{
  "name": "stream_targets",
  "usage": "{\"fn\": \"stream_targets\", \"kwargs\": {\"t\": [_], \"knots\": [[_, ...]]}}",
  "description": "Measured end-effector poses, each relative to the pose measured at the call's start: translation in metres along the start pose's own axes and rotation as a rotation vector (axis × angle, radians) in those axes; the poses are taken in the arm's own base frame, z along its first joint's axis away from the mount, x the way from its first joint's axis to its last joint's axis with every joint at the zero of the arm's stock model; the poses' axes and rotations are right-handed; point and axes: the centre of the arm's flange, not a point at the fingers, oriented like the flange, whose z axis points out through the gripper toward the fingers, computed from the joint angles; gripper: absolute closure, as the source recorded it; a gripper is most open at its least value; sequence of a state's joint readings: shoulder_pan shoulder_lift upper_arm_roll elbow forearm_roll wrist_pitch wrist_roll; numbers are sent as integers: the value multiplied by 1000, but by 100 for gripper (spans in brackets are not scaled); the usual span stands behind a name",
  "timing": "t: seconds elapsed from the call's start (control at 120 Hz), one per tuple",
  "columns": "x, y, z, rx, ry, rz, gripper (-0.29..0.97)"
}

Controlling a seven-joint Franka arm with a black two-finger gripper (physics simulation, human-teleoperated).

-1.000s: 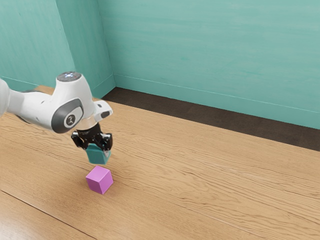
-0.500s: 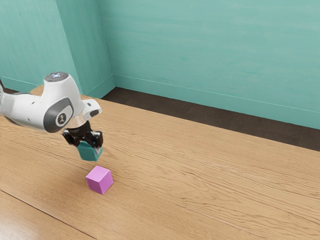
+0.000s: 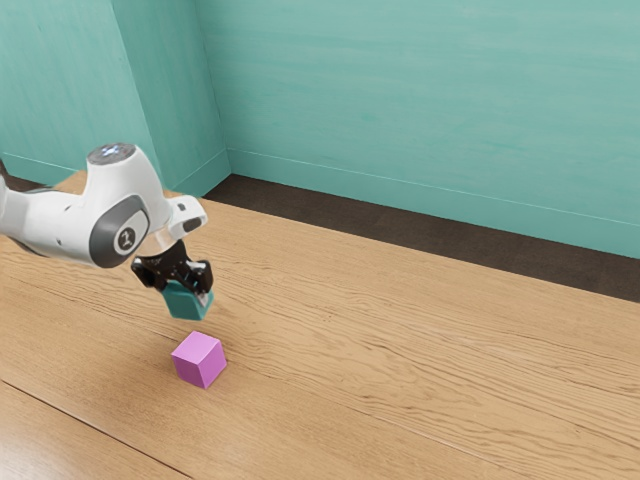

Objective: Pick up the blue block with one arm, and put the blue block on the pink block with one arm

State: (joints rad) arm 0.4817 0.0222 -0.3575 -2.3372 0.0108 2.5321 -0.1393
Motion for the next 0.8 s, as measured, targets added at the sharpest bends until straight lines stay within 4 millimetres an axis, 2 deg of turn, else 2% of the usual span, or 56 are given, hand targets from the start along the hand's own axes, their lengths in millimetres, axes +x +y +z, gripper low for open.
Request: {"fn": "stream_targets", "kwargs": {"t": [0.15,0.283,0.533,0.6,0.725,0.8], "knots": [[-15,10,1,-18,-14,-18,29],[-27,20,9,-25,-39,-12,29],[-38,35,12,-27,-51,8,28],[-46,30,8,-15,-48,2,29],[-46,4,4,-2,-41,-57,29],[-47,2,1,2,-34,-58,30]]}}
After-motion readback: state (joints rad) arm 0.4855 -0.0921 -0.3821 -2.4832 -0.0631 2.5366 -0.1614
